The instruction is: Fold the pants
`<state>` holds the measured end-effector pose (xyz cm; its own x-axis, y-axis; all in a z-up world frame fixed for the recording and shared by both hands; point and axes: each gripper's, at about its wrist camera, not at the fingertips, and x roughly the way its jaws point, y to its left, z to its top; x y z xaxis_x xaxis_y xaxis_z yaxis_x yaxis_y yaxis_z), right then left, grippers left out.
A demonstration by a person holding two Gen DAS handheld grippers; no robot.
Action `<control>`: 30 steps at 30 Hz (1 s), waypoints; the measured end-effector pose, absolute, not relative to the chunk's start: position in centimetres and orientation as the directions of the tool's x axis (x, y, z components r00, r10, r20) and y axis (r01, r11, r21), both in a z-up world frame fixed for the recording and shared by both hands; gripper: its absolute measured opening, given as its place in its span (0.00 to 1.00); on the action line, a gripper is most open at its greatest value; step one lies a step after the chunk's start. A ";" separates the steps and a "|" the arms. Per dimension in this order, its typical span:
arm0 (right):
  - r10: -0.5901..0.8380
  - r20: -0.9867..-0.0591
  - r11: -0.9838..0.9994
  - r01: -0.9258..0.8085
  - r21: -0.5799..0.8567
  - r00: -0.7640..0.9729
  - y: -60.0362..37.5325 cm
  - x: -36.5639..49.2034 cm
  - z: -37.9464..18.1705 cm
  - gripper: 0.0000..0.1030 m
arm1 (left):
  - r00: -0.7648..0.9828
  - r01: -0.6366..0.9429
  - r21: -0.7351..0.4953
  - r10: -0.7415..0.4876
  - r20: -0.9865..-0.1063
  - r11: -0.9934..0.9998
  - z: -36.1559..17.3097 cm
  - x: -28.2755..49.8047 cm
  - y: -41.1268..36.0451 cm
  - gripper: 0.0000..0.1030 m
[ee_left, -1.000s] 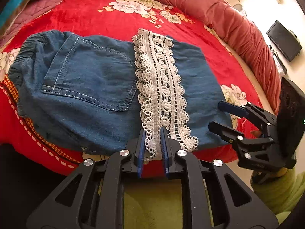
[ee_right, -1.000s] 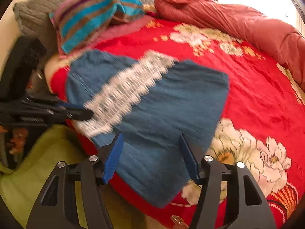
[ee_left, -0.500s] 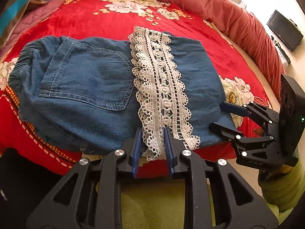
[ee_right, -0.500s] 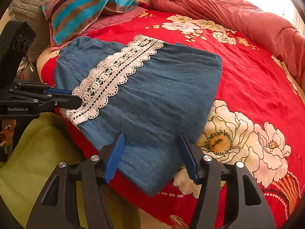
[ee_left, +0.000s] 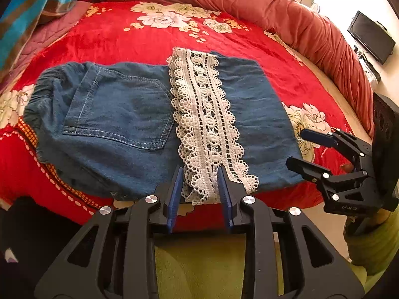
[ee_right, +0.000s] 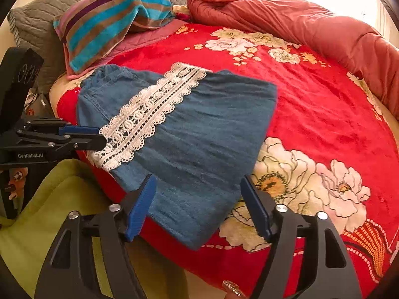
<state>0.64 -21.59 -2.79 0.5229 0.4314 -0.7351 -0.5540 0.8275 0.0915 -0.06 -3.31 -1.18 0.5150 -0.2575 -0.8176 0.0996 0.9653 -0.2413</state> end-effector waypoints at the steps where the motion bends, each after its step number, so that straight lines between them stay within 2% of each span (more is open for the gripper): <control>1: 0.430 -0.732 0.830 -0.551 0.090 0.529 -21.7 0.6 -2.6 0.71 | 0.518 0.100 -0.238 -0.254 -0.817 0.966 -1.1 -0.1 -3.3 0.23; 6: 0.428 -0.719 0.837 -0.540 0.087 0.548 -22.2 0.5 -1.9 0.80 | 0.534 0.097 -0.224 -0.241 -0.810 0.970 -0.5 -0.6 -3.4 0.27; 8: 0.427 -0.714 0.842 -0.532 0.090 0.555 -22.3 0.5 -1.6 0.86 | 0.539 0.095 -0.220 -0.236 -0.809 0.971 -0.3 -0.7 -3.4 0.34; 13: 0.426 -0.698 0.847 -0.525 0.084 0.575 -22.6 0.4 -0.8 0.88 | 0.553 0.085 -0.213 -0.224 -0.802 0.973 0.2 -1.1 -3.0 0.43; 15: 0.423 -0.693 0.851 -0.519 0.081 0.584 -22.7 0.4 -0.5 0.93 | 0.559 0.081 -0.209 -0.218 -0.800 0.975 0.4 -1.2 -2.9 0.43; 16: 0.419 -0.691 0.854 -0.514 0.080 0.589 -22.8 0.5 -0.4 0.93 | 0.562 0.080 -0.208 -0.216 -0.798 0.975 0.5 -1.3 -2.9 0.46; 17: 0.418 -0.690 0.855 -0.512 0.080 0.591 -22.8 0.5 -0.3 0.93 | 0.565 0.079 -0.205 -0.214 -0.797 0.975 0.6 -1.4 -2.8 0.52; 21: 0.411 -0.685 0.859 -0.507 0.070 0.601 -22.9 0.6 0.1 0.93 | 0.581 0.077 -0.189 -0.198 -0.790 0.979 1.1 -1.7 -2.8 0.60; 25: 0.404 -0.678 0.865 -0.498 0.065 0.613 -23.0 0.5 0.4 0.93 | 0.598 0.061 -0.168 -0.171 -0.783 0.984 1.5 -2.0 -2.6 0.73; 26: 0.400 -0.677 0.867 -0.494 0.062 0.618 -23.1 0.5 0.5 0.96 | 0.601 0.057 -0.167 -0.167 -0.781 0.984 1.6 -2.1 -2.5 0.77; 30: 0.395 -0.669 0.874 -0.482 0.063 0.629 -23.3 0.6 0.9 0.96 | 0.620 0.040 -0.159 -0.149 -0.770 0.986 2.2 -2.4 -2.1 0.85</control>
